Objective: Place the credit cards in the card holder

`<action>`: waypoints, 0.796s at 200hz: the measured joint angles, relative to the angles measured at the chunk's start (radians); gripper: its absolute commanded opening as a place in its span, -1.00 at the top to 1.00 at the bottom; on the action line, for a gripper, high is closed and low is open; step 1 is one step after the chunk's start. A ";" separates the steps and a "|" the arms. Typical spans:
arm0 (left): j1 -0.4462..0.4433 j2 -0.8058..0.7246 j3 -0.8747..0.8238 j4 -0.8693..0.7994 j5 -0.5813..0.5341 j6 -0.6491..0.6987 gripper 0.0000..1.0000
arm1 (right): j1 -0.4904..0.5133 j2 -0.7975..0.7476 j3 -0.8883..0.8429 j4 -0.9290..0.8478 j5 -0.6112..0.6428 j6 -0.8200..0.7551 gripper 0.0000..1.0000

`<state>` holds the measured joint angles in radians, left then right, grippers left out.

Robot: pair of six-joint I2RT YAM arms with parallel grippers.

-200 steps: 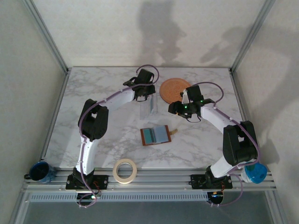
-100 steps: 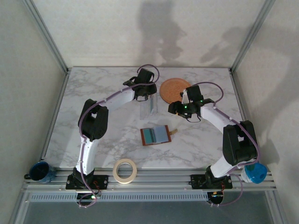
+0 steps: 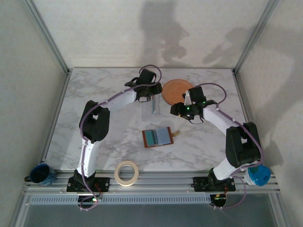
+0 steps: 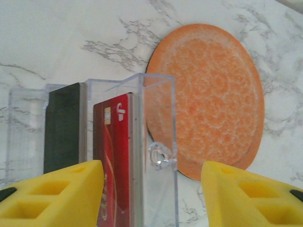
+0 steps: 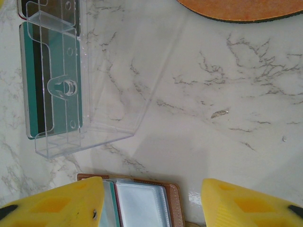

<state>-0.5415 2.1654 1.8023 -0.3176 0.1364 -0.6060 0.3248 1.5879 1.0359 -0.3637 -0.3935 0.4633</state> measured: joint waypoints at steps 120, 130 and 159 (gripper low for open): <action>0.001 0.042 0.023 0.021 0.036 -0.026 -0.15 | 0.000 0.000 0.000 0.000 0.000 -0.003 -0.15; 0.001 0.044 0.023 0.021 0.036 -0.027 -0.15 | 0.000 0.000 0.000 0.000 0.000 -0.003 -0.15; 0.001 0.049 0.023 0.021 0.036 -0.027 -0.14 | 0.000 0.000 0.000 0.000 0.000 -0.003 -0.15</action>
<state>-0.5404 2.2143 1.8256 -0.2962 0.1722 -0.6331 0.3248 1.5879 1.0359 -0.3637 -0.3935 0.4603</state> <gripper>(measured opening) 0.574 0.574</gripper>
